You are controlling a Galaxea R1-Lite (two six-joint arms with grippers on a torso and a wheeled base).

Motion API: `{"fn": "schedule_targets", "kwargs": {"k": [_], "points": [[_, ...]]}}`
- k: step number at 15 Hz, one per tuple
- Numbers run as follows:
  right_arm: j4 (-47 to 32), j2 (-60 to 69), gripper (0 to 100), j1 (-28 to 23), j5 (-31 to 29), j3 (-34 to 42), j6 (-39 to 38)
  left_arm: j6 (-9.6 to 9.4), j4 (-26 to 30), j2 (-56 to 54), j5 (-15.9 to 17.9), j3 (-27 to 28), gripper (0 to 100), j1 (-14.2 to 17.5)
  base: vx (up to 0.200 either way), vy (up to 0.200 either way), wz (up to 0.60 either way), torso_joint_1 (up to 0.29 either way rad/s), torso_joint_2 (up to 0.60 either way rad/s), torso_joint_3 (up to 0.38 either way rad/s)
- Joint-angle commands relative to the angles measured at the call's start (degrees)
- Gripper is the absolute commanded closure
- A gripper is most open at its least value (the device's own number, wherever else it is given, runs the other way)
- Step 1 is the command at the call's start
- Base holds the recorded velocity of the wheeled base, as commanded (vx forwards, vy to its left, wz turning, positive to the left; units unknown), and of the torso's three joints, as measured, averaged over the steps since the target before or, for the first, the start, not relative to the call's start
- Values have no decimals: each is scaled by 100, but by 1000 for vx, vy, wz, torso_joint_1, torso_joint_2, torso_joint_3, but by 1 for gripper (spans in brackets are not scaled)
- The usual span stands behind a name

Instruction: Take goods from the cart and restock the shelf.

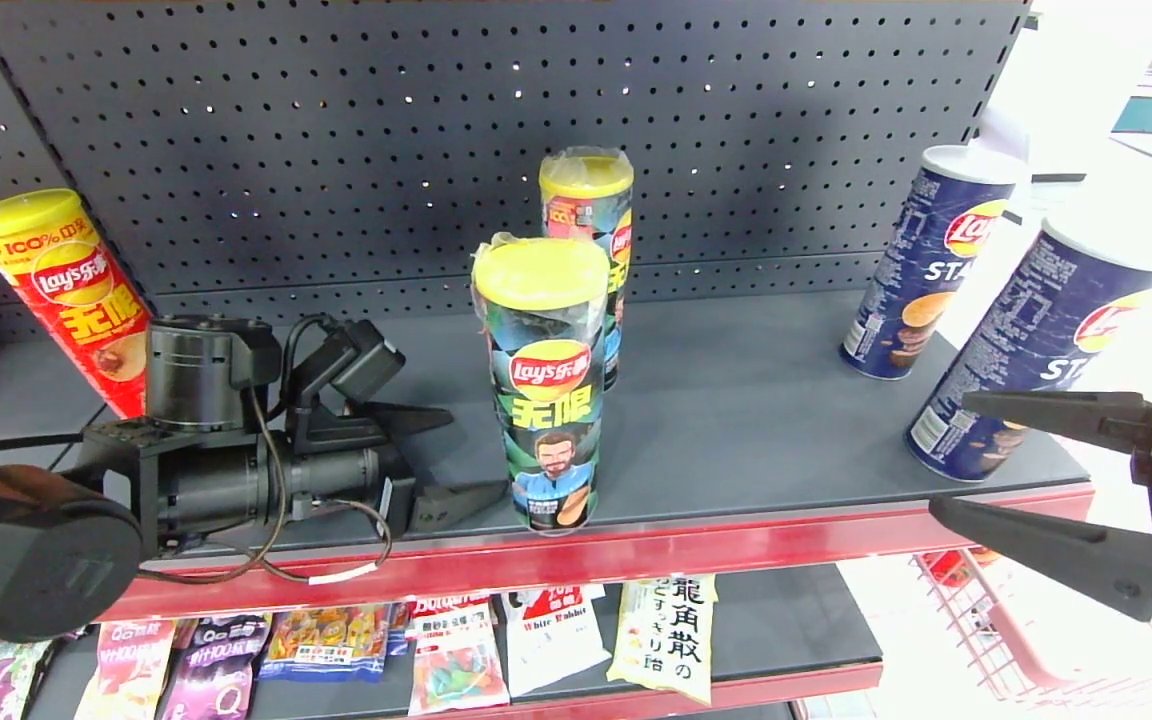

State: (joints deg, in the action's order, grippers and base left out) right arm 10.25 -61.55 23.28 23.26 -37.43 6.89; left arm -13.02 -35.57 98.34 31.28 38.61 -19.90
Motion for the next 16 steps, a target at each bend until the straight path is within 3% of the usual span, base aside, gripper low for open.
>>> {"fn": "schedule_targets", "kwargs": {"k": [1,11,16], "points": [[3,-15,0,1,3,-2,6,1,-2,106,1,94,0,-6,0,0,0,0,0,0],[3,-32,0,1,12,16,6,1,-2,264,-78,279,0,-50,0,0,0,0,0,0],[-6,310,0,-26,-102,543,23,89,15,-491,-491,-2,0,197,0,0,0,0,0,0]]}}
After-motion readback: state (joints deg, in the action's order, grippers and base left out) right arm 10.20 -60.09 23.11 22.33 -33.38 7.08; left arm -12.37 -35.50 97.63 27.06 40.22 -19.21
